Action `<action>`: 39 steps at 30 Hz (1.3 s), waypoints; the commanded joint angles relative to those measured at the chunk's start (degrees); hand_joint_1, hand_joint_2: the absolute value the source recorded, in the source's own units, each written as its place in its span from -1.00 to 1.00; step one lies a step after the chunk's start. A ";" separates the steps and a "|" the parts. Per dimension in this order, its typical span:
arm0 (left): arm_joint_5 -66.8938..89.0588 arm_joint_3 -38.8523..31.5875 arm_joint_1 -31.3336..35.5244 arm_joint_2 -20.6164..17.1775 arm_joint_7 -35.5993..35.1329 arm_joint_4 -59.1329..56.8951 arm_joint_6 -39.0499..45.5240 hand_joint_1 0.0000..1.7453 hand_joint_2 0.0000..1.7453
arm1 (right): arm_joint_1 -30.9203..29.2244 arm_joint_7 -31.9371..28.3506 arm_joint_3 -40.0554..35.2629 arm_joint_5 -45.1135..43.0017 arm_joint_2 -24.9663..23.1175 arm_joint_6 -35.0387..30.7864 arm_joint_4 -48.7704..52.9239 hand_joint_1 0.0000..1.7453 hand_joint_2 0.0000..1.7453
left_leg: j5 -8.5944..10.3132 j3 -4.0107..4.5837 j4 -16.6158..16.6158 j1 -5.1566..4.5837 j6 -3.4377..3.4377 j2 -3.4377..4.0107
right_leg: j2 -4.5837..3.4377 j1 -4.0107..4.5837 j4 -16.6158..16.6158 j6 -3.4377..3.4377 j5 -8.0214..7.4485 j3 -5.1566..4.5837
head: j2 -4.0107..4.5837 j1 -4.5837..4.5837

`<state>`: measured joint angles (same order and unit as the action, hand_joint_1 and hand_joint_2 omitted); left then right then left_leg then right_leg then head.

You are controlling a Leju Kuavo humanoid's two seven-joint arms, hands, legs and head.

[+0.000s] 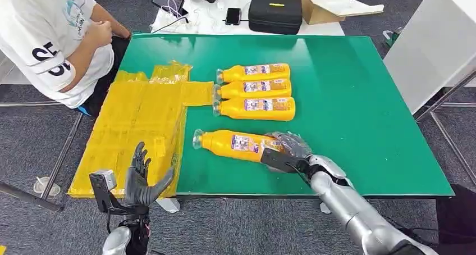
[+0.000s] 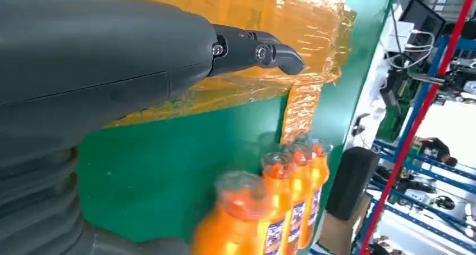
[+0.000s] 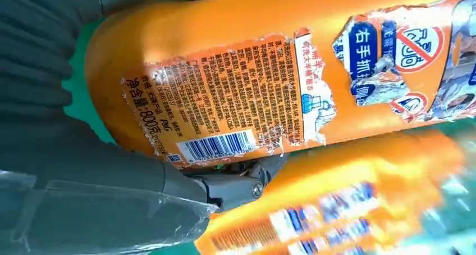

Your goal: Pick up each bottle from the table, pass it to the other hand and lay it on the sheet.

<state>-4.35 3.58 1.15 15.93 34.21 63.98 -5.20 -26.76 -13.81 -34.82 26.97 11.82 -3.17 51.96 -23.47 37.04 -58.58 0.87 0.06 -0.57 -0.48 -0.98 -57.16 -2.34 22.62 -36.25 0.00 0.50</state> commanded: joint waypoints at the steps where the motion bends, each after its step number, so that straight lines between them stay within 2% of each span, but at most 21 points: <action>1: -3.36 1.68 -0.71 -0.90 0.23 1.75 -1.82 -1.00 1.00 | 10.87 -11.47 16.65 1.06 -11.23 -16.48 19.22 1.00 1.00 | -0.04 -0.11 0.04 0.01 0.00 0.08 | -0.01 0.02 0.02 0.08 0.04 0.08 | 0.00 0.00; 2: -3.95 2.30 -1.03 -1.01 0.20 2.66 -1.92 -1.00 1.00 | 12.84 -13.20 18.41 -0.75 -13.37 -18.87 23.18 1.00 1.00 | -0.03 -0.02 0.02 0.02 -0.01 0.06 | -0.01 0.04 0.01 0.07 0.02 0.01 | 0.00 -0.02; 4: -5.75 3.41 -1.14 -1.13 -0.49 3.95 -2.55 -1.00 1.00 | 15.57 -14.72 19.98 1.56 -15.53 -25.64 28.01 1.00 1.00 | -0.09 -0.01 -0.01 0.05 -0.03 0.17 | -0.07 0.07 -0.03 0.12 0.07 0.00 | 0.00 -0.04; 6: -8.28 4.59 -0.23 -1.48 -1.50 4.42 -4.44 -1.00 1.00 | 17.14 -16.69 21.27 1.22 -16.84 -29.01 28.94 1.00 1.00 | -0.14 -0.11 0.00 0.05 -0.03 0.12 | 0.02 0.07 -0.06 0.15 0.14 0.07 | 0.00 0.02; 10: -9.59 5.56 0.30 -1.90 -2.05 5.02 -5.95 -1.00 1.00 | 17.57 -18.73 21.84 -0.49 -17.13 -29.27 26.82 1.00 1.00 | -0.03 -0.02 0.01 0.12 -0.01 -0.16 | 0.26 0.14 0.00 0.12 0.14 0.05 | 0.00 -0.02; 15: -14.97 8.58 0.98 -2.96 -3.39 6.47 -13.92 -1.00 1.00 | 18.17 -22.39 21.32 -4.89 -20.11 -22.51 16.84 1.00 1.00 | -0.06 -0.16 0.07 0.14 -0.01 0.02 | 0.13 0.13 0.05 0.14 0.10 0.18 | 0.00 -0.02; 20: -17.94 10.43 2.08 -3.19 -4.30 7.70 -17.81 -1.00 1.00 | 17.53 -26.19 18.06 -6.61 -23.69 -17.58 4.37 1.00 1.00 | -0.09 -0.37 0.15 0.16 -0.05 0.09 | 0.08 0.17 0.14 0.21 0.11 0.35 | 0.00 -0.02; 26: -18.83 11.70 2.38 -3.24 -5.02 7.49 -19.50 -1.00 1.00 | 17.05 -26.19 15.17 -6.05 -25.33 -15.66 -0.84 1.00 1.00 | -0.02 -0.13 0.08 0.20 -0.06 0.05 | 0.10 0.20 0.06 0.12 0.07 0.11 | 0.00 -0.02; 27: -18.90 11.90 2.59 -3.24 -5.18 6.90 -19.55 -1.00 1.00 | 16.27 -26.19 14.47 -5.96 -26.05 -14.89 -3.04 1.00 1.00 | -0.08 -0.31 0.10 0.23 -0.04 0.12 | 0.06 0.24 0.10 0.16 0.11 0.29 | 0.00 -0.04; 35: -18.76 12.38 3.45 -3.23 -5.70 4.85 -19.73 -1.00 1.00 | 14.29 -25.98 11.24 -2.43 -27.24 -16.81 -7.42 1.00 1.00 | 0.01 -0.07 0.09 0.19 -0.07 0.04 | 0.10 0.18 0.04 0.13 0.06 0.06 | 0.00 -0.02; 39: -18.95 12.53 4.07 -3.05 -6.54 3.25 -19.92 -1.00 1.00 | 13.22 -24.86 8.74 0.34 -28.03 -17.68 -10.03 1.00 1.00 | -0.04 -0.26 0.12 0.19 -0.04 0.10 | 0.06 0.20 0.08 0.16 0.10 0.24 | 0.00 -0.04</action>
<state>-23.34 14.14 2.39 15.04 28.70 72.30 -24.85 -9.08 -39.78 -21.62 24.88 -15.43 -19.93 51.65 -23.44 37.10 -58.55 1.08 -0.04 -0.58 -0.37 -0.79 -57.16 -2.26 22.68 -36.30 0.00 0.46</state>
